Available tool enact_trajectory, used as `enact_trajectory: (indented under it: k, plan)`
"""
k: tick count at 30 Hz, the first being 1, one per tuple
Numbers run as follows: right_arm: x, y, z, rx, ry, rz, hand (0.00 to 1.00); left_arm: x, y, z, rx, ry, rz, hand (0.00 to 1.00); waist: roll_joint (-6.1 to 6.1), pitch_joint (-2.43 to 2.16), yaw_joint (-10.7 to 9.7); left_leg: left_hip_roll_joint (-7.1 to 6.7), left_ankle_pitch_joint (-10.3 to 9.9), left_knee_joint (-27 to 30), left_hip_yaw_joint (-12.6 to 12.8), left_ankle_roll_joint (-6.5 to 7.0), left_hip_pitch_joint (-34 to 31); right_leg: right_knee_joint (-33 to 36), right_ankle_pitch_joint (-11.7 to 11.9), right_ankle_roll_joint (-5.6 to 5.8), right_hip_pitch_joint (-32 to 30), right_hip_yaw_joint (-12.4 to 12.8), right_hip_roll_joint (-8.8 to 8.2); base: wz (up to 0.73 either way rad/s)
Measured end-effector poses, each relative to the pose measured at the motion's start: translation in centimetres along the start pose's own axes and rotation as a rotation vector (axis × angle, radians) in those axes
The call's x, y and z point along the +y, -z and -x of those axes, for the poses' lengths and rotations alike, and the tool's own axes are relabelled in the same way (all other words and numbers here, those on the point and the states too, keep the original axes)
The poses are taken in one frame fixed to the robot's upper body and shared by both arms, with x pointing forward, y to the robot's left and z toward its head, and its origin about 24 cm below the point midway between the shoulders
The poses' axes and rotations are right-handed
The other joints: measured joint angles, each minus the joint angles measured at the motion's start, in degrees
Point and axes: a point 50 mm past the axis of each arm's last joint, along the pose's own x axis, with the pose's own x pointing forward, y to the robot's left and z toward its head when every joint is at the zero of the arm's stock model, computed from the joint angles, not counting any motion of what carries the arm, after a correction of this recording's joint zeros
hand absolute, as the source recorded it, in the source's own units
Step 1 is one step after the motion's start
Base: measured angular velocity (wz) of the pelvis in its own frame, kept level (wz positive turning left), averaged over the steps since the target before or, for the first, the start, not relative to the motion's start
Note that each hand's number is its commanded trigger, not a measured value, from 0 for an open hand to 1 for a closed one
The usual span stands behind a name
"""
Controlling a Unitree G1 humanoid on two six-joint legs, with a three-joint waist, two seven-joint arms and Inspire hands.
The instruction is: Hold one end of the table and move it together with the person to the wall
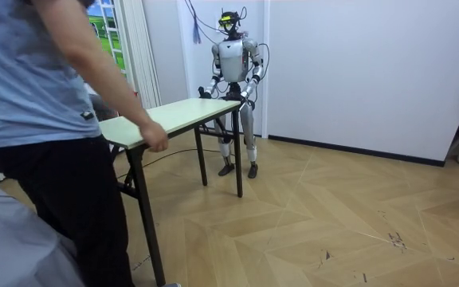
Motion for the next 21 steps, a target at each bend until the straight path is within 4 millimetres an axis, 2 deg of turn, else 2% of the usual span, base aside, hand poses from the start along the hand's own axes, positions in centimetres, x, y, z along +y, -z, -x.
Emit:
enact_trajectory:
  k: [2,4,6,21]
  plan:
    - [-0.18,-0.09,-0.07,-0.004,0.035,-0.001,1.00,-0.09,0.10,-0.02,0.008,0.003,0.000,1.00,0.00,0.39,0.25,0.01,0.00,-0.07,0.07,0.00,0.00,-0.01,0.00,0.00,-0.03,-0.08,0.00,0.06]
    - [-0.16,-0.06,-0.32,-0.007,0.076,-0.002,1.00,-0.38,0.05,-0.04,0.007,0.015,-0.004,1.00,0.08,1.01,0.99,0.02,0.00,-0.08,0.03,0.00,-0.13,-0.04,-0.01,0.01,-0.17,-0.12,-0.02,0.00]
    - [-0.15,0.08,-0.35,-0.007,0.080,-0.008,1.00,-0.47,0.03,-0.04,0.006,0.018,-0.004,1.00,-0.08,1.11,1.39,0.08,0.00,-0.06,0.07,0.00,-0.44,-0.06,-0.01,0.01,-0.38,-0.26,-0.01,0.00]
    - [-0.04,0.08,-0.54,-0.020,0.090,0.008,1.00,-0.71,0.01,-0.09,0.008,0.027,-0.006,1.00,-0.67,1.02,1.51,0.00,0.00,-0.03,0.07,0.00,-1.09,0.08,-0.01,0.01,-1.10,-0.28,-0.14,0.00]
